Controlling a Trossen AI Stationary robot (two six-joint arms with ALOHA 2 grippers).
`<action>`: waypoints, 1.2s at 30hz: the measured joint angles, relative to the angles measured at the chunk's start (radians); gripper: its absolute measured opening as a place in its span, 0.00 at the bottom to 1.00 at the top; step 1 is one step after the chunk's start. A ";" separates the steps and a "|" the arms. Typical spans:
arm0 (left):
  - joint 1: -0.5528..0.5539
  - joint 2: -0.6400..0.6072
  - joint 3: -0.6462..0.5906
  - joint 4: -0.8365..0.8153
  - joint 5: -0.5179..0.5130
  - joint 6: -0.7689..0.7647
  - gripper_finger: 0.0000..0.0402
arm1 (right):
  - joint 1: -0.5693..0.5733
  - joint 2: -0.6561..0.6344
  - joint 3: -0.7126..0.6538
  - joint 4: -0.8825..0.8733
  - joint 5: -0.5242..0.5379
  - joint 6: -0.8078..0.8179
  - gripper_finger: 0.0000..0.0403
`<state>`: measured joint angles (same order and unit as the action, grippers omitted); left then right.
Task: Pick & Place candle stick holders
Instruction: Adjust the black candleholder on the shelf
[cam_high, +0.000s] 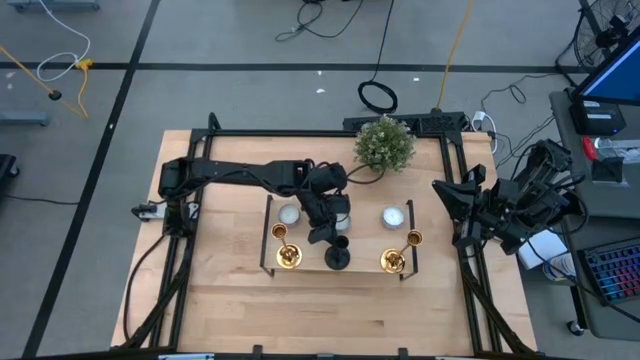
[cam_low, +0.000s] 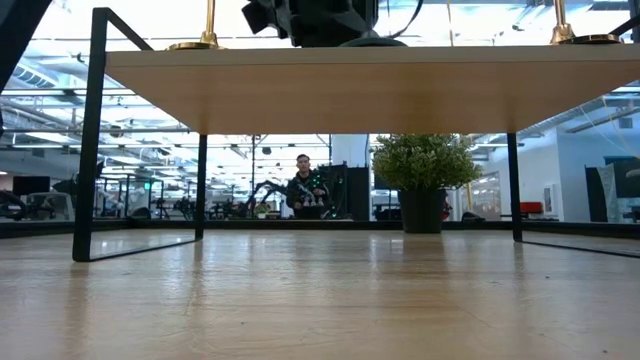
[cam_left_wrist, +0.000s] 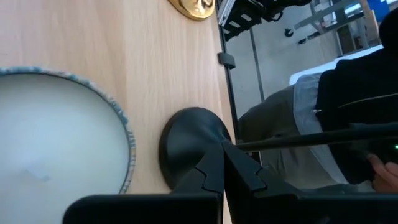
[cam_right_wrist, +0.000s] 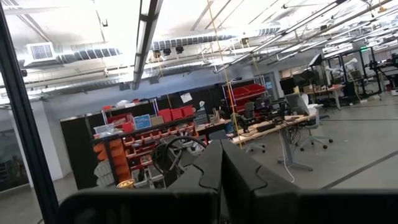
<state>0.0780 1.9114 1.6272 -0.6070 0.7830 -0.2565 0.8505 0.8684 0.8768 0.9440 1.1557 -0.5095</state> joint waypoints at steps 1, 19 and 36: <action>0.000 0.000 0.000 0.002 0.000 0.000 0.00 | 0.000 0.000 0.000 0.000 0.000 0.000 0.00; -0.003 -0.064 0.003 0.032 0.001 -0.014 0.00 | 0.000 0.000 0.000 -0.005 0.001 -0.002 0.00; -0.030 -0.065 0.002 0.035 0.013 -0.019 0.00 | -0.014 0.000 0.000 -0.006 0.000 -0.003 0.00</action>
<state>0.0480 1.8465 1.6295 -0.5720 0.7956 -0.2756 0.8368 0.8684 0.8768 0.9375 1.1561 -0.5125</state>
